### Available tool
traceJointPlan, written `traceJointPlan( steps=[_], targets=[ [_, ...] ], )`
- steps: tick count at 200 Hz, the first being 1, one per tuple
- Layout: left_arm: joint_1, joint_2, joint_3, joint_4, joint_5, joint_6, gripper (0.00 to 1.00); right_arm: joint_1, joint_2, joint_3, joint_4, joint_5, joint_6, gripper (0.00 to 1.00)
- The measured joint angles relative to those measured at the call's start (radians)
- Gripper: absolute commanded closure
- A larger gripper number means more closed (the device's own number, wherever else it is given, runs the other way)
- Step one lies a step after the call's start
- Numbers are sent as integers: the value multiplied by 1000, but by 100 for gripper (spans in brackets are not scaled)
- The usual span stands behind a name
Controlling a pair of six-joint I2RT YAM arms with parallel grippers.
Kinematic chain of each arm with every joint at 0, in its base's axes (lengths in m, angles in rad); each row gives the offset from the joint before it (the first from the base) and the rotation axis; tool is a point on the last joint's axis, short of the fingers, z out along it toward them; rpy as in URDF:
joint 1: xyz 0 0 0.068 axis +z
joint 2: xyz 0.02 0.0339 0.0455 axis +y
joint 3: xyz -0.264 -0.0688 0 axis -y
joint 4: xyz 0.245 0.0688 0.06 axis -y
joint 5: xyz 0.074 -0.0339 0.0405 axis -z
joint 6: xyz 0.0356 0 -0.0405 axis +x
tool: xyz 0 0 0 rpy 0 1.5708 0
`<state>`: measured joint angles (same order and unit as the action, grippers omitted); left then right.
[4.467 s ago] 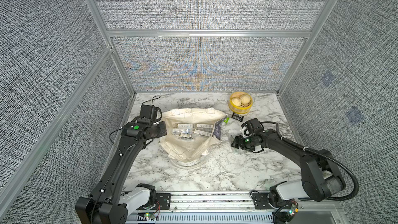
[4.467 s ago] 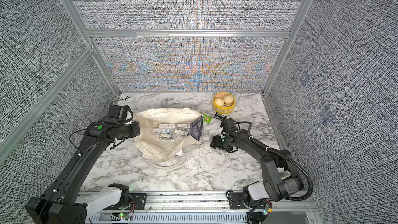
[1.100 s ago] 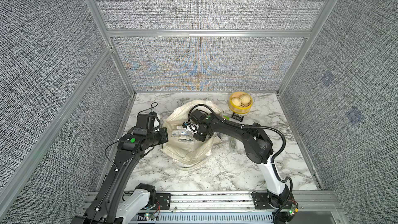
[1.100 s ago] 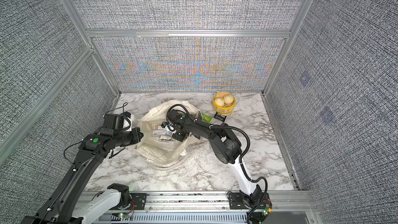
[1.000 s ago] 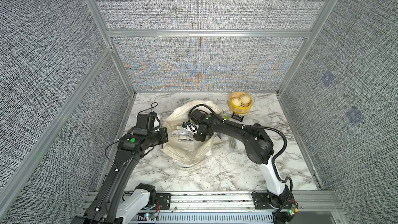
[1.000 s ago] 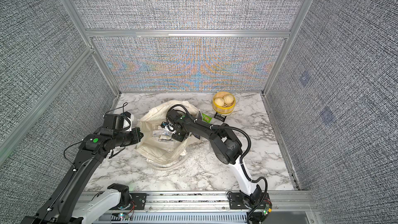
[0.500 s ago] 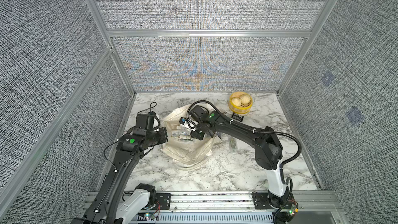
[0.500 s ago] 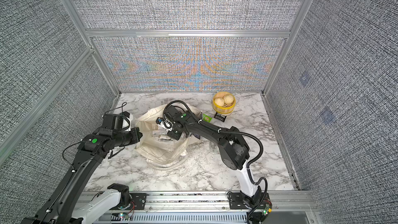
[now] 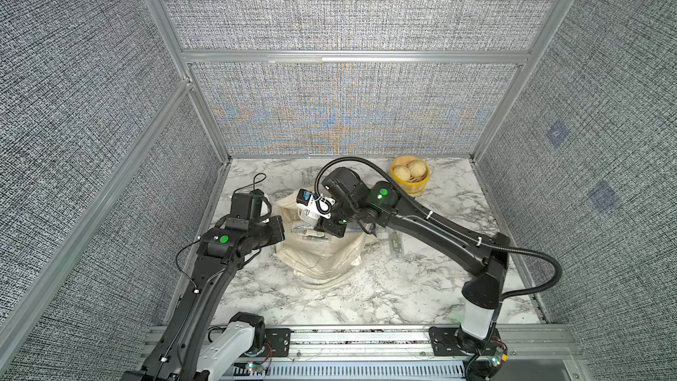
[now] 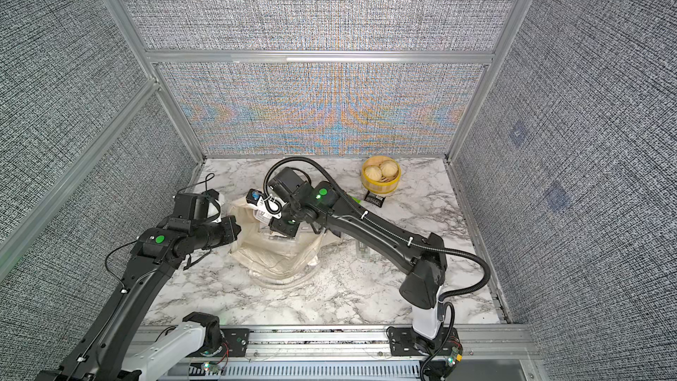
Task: Take out the compass set from the canvas bag
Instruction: Pick up the compass set from the canvas bag, then place the compass set at the center of the board.
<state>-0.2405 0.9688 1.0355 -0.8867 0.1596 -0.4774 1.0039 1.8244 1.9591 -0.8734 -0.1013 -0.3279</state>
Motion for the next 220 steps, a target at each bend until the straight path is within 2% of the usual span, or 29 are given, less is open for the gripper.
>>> traceJointPlan(
  steps=[35,57,96,127,145,167,189,220],
  targets=[
    [0,3,10,-5,0,-2,100,7,-108,15,-41,24,19,68],
    [0,3,19,-10,-4,-2,100,-51,-222,-37,-50,80,49,68],
    [0,7,35,-21,-19,8,100,-316,-498,-281,5,185,190,72],
    [0,23,53,-32,-27,15,100,-550,-645,-525,77,189,342,73],
    [0,37,66,-37,-29,22,100,-653,-650,-648,108,163,422,73],
    [0,48,79,-44,-31,29,100,-723,-589,-793,151,107,504,74],
    [0,52,85,-51,-34,34,100,-737,-484,-881,180,61,563,74],
    [0,55,87,-55,-34,40,100,-742,-336,-919,219,34,596,74]
  ],
)
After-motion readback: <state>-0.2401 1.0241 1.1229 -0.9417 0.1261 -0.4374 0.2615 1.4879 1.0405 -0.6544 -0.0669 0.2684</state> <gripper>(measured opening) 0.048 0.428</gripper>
